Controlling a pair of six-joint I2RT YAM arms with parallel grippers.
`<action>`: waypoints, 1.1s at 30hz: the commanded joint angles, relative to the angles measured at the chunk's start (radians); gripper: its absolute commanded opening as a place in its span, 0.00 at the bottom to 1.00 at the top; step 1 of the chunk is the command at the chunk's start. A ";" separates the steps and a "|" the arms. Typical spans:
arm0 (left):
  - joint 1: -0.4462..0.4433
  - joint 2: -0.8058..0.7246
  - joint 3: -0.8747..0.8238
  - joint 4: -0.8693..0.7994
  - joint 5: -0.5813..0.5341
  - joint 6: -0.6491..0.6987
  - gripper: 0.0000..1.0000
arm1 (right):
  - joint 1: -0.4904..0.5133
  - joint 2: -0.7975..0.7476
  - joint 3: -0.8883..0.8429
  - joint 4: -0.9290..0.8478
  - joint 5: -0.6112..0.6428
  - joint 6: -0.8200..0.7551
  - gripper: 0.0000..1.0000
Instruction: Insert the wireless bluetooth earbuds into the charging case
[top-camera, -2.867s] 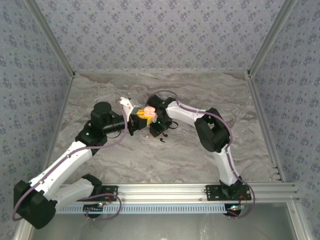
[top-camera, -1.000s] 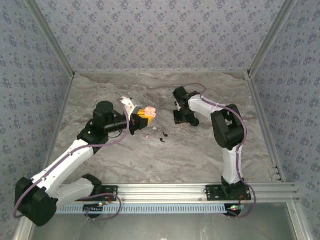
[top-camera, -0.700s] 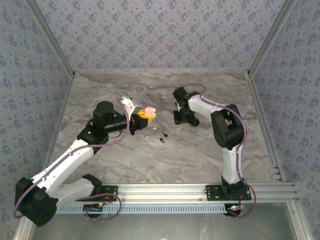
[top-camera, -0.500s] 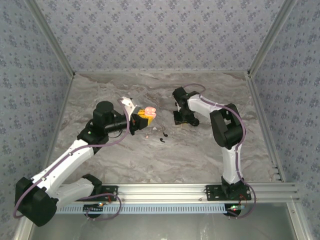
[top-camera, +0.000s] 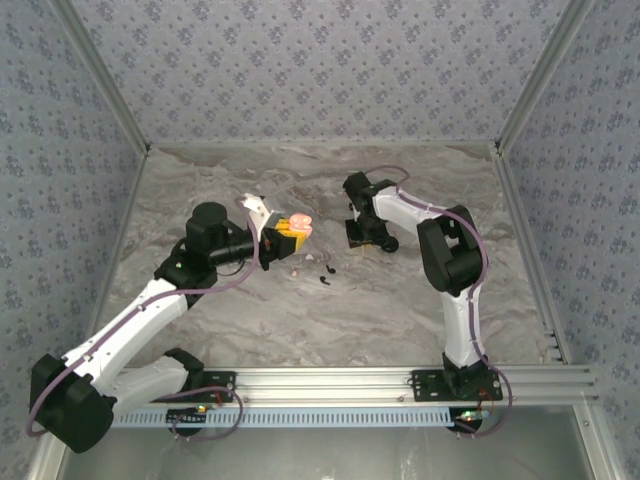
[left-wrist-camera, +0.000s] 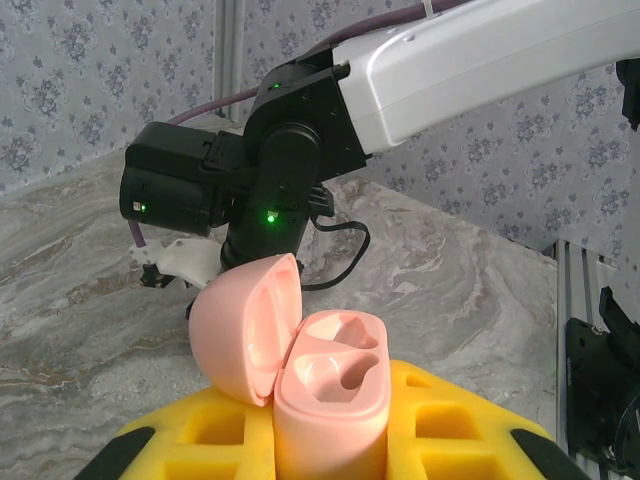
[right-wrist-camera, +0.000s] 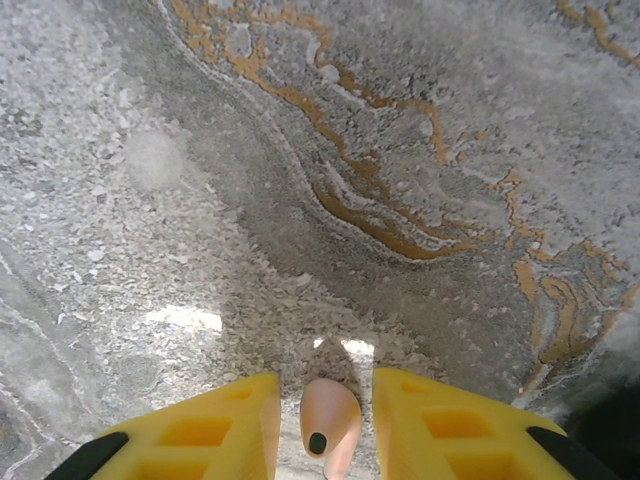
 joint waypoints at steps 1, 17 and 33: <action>0.007 -0.002 0.017 0.003 0.002 0.013 0.08 | 0.009 0.027 0.024 -0.038 0.013 0.022 0.31; 0.007 0.003 0.011 0.001 -0.010 0.007 0.08 | 0.016 -0.015 -0.024 0.014 -0.003 -0.020 0.19; 0.007 0.066 -0.008 0.058 -0.145 -0.083 0.08 | 0.004 -0.187 -0.151 0.182 -0.124 -0.069 0.18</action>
